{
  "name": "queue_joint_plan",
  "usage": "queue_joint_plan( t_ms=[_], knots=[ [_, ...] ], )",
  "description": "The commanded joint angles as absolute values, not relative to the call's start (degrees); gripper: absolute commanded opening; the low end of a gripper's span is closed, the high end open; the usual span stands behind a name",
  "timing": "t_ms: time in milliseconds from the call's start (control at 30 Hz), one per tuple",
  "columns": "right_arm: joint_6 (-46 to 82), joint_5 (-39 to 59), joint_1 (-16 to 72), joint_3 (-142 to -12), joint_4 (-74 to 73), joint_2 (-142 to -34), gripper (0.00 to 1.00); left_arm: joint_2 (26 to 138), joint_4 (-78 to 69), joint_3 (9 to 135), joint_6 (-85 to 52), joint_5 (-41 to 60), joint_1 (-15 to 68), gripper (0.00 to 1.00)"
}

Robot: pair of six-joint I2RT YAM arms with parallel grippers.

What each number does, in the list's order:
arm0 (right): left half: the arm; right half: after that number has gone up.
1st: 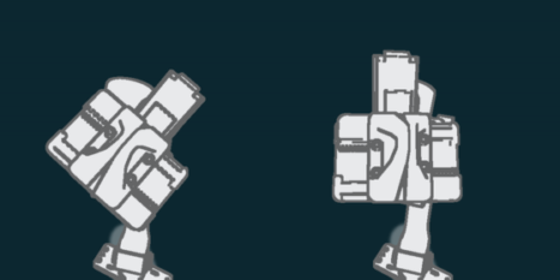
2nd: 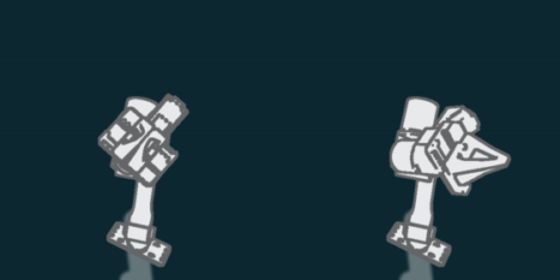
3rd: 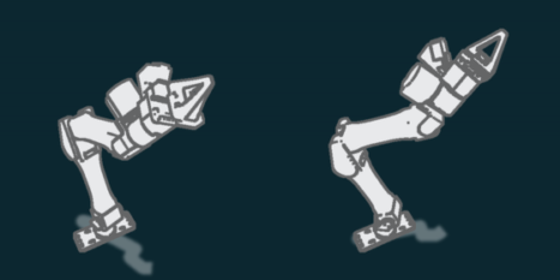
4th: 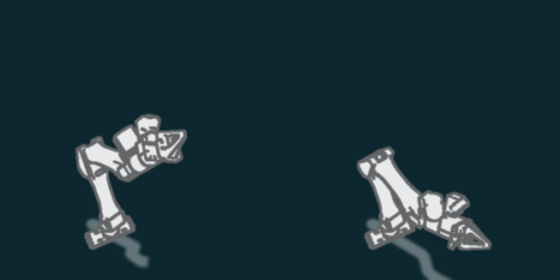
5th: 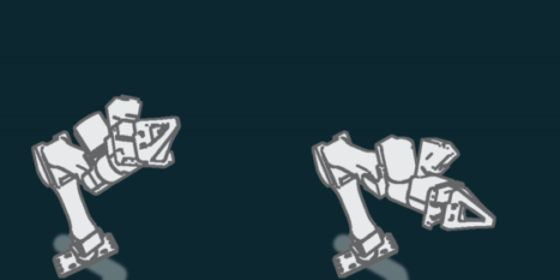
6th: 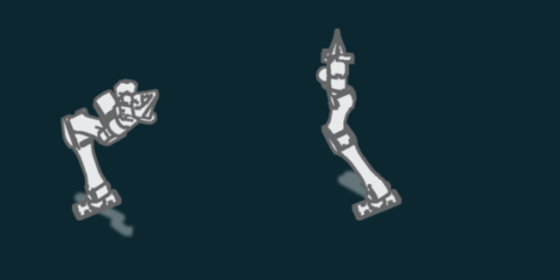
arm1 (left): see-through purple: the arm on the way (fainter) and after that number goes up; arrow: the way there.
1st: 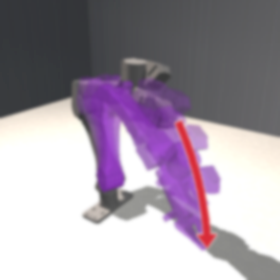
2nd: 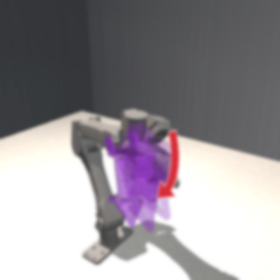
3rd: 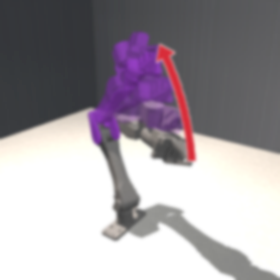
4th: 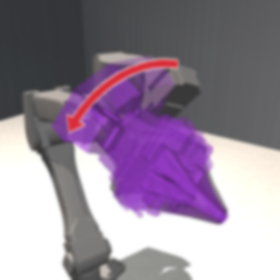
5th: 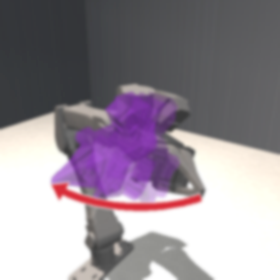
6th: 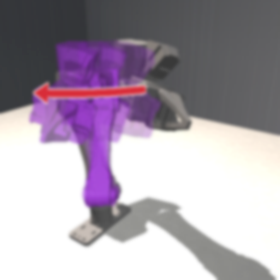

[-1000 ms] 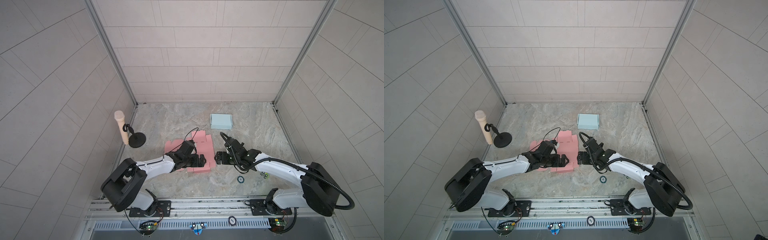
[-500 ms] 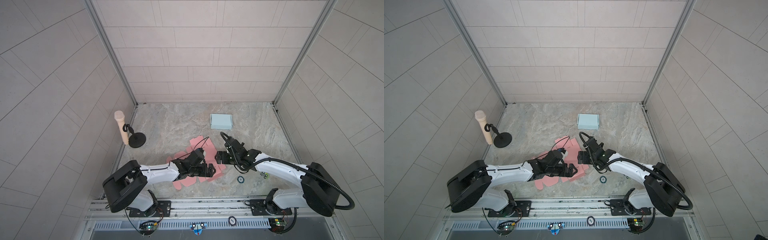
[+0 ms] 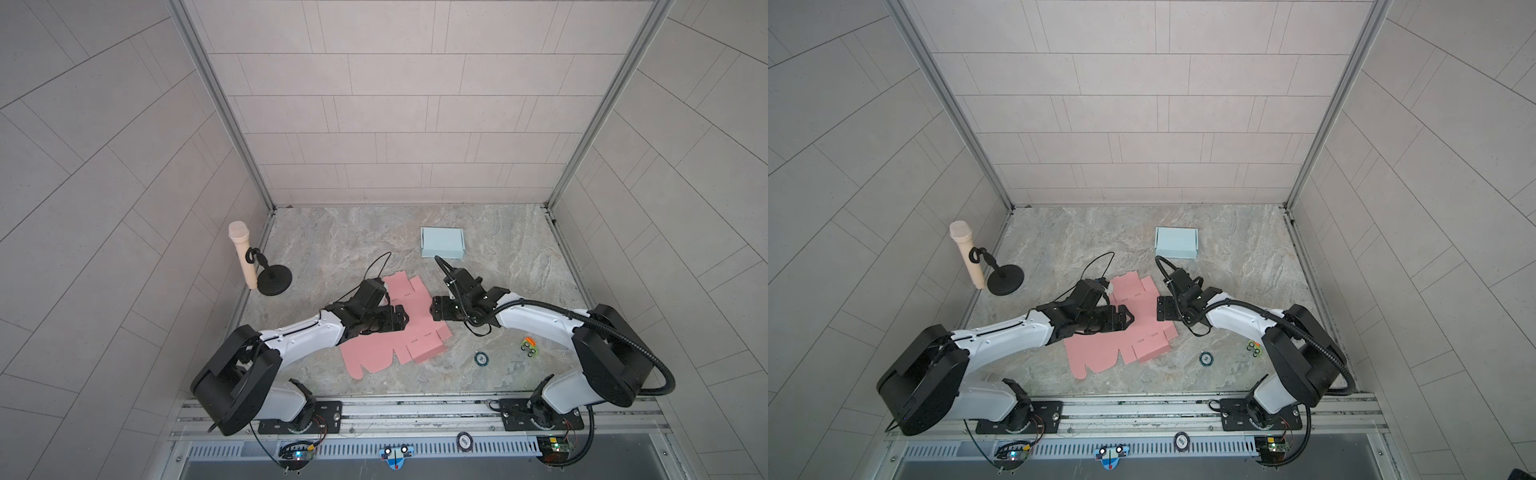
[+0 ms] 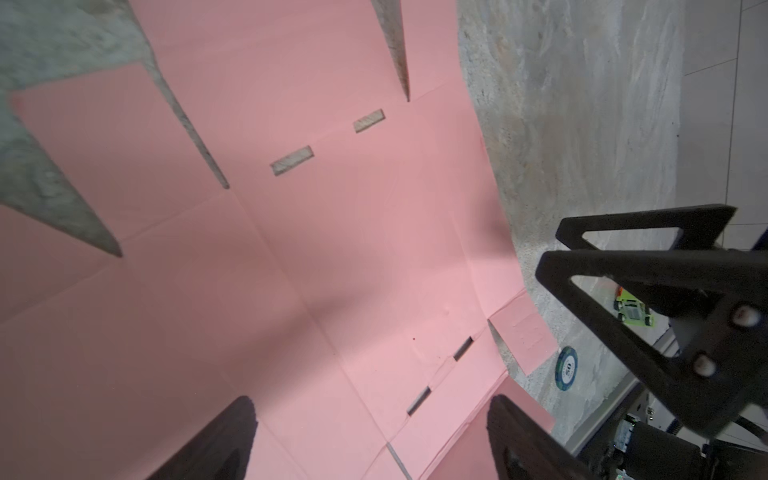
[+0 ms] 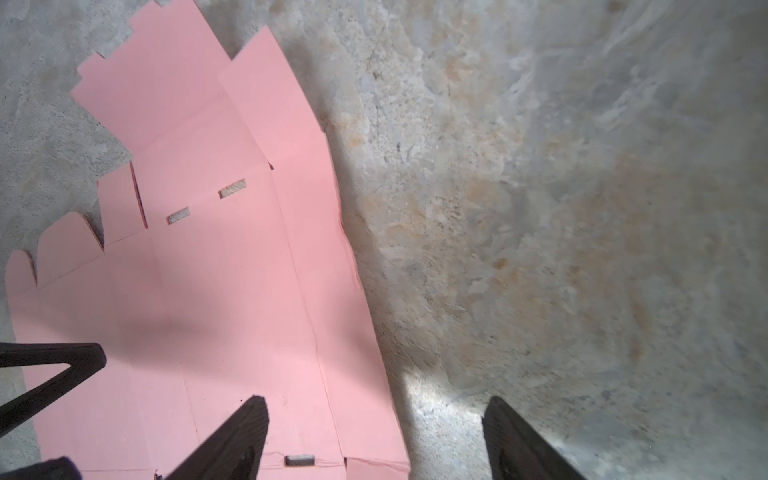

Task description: Fold the paper box

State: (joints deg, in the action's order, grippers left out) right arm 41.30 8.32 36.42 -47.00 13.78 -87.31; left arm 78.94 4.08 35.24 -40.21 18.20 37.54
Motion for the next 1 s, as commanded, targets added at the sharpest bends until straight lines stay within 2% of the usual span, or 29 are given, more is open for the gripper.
queue_joint_plan(
  t_ms=[0,100,367,567,733,967],
  knots=[
    [39.47,9.89,35.87,-49.01,13.22,-89.90,0.80,80.23,5.25,35.17,-37.16,18.54,35.91,0.83],
    [38.84,10.49,35.38,-50.11,13.01,-92.08,0.77,82.01,3.08,34.11,-37.26,19.05,35.18,0.75],
    [38.68,15.12,34.16,-50.56,9.51,-96.63,0.71,84.47,1.37,32.80,-36.89,18.81,35.07,0.69],
    [39.95,18.03,34.14,-49.65,6.10,-97.57,0.57,84.52,1.05,32.43,-36.93,18.55,35.07,0.68],
    [39.73,17.67,34.16,-49.92,6.57,-97.39,0.41,84.76,0.97,32.29,-36.70,18.28,35.07,0.68],
    [39.50,17.47,34.31,-49.65,6.74,-96.86,0.30,85.08,0.36,31.91,-36.63,18.19,35.07,0.68]
  ],
)
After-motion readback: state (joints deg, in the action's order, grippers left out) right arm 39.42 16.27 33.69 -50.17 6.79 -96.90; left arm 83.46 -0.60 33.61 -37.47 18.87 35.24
